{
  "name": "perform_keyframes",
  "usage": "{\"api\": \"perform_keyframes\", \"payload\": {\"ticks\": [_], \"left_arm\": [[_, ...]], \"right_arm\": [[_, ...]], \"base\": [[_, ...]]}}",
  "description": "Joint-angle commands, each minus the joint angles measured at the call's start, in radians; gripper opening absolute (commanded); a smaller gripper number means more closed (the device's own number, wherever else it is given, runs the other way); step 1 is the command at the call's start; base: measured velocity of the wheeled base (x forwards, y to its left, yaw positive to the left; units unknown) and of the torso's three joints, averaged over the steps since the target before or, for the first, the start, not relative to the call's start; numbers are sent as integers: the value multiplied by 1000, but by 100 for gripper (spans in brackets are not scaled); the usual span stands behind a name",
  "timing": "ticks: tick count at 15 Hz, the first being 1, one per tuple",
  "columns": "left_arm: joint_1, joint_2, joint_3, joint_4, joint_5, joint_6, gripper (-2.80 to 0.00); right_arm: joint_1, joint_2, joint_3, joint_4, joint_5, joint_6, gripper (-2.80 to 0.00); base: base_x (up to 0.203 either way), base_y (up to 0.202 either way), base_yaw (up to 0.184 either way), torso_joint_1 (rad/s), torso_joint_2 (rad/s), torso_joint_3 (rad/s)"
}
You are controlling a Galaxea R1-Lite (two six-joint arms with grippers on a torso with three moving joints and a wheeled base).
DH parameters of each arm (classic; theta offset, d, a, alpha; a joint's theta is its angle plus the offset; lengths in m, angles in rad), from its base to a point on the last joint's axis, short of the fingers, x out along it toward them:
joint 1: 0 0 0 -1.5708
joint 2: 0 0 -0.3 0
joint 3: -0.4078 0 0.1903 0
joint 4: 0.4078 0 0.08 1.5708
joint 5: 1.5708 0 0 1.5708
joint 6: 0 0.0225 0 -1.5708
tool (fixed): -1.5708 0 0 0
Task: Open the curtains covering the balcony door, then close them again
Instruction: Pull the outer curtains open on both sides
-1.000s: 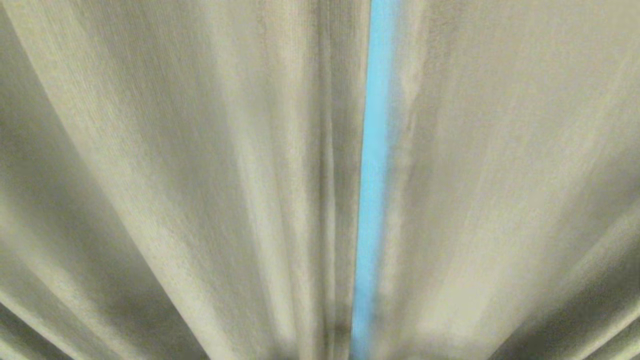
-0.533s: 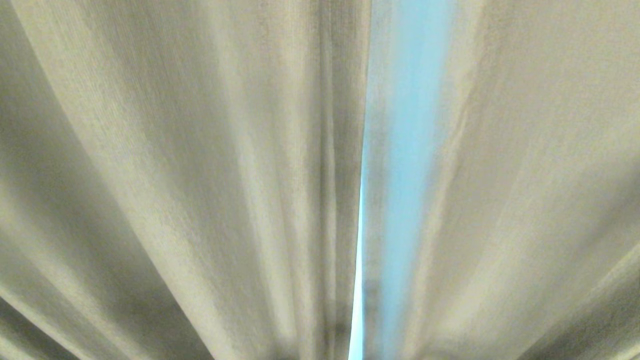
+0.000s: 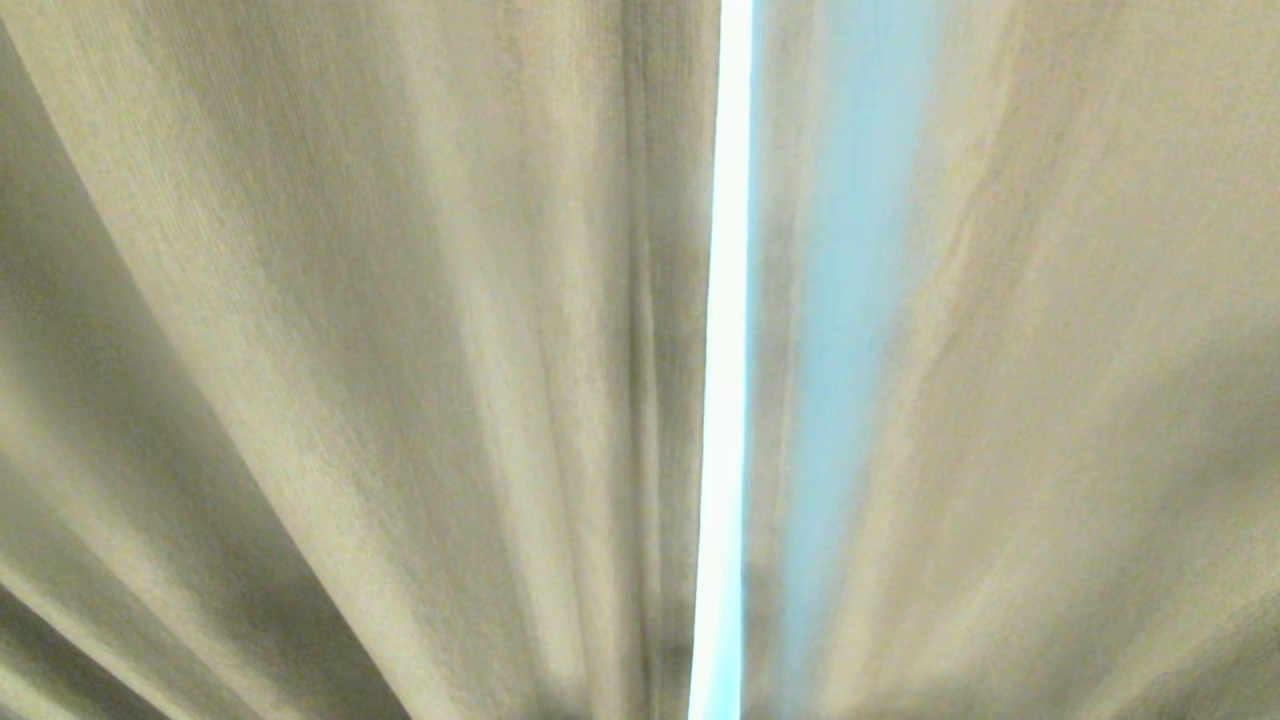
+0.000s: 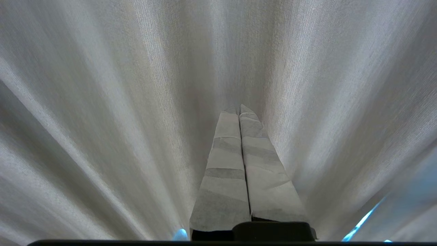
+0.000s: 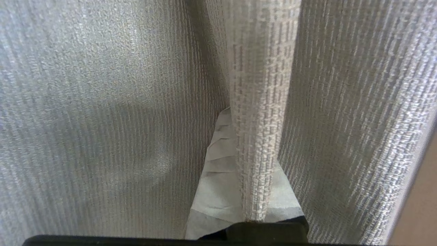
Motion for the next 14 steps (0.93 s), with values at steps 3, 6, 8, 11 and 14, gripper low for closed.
{"api": "perform_keyframes", "payload": {"ticks": [3,6,8,11,14], "left_arm": [[0,0,0,0,1,0,-280],[0,0,0,0,1,0,-280],[0,0,0,0,1,0,-280],[1,0,0,0,1,0,-280],[1,0,0,0,1,0,-280]], "right_arm": [[-40,57,-41,-2,2,1,-280],[-49,73,-42,-4,1,1,-280],[-62,92,-52,-19,1,1,-280],[-93,138,-103,-22,2,1,-280],[-122,175,-149,-22,2,1,-280]], "base": [[0,0,0,0,0,0],[0,0,0,0,0,0],[0,0,0,0,0,0],[0,0,0,0,0,0],[0,0,0,0,0,0]]}}
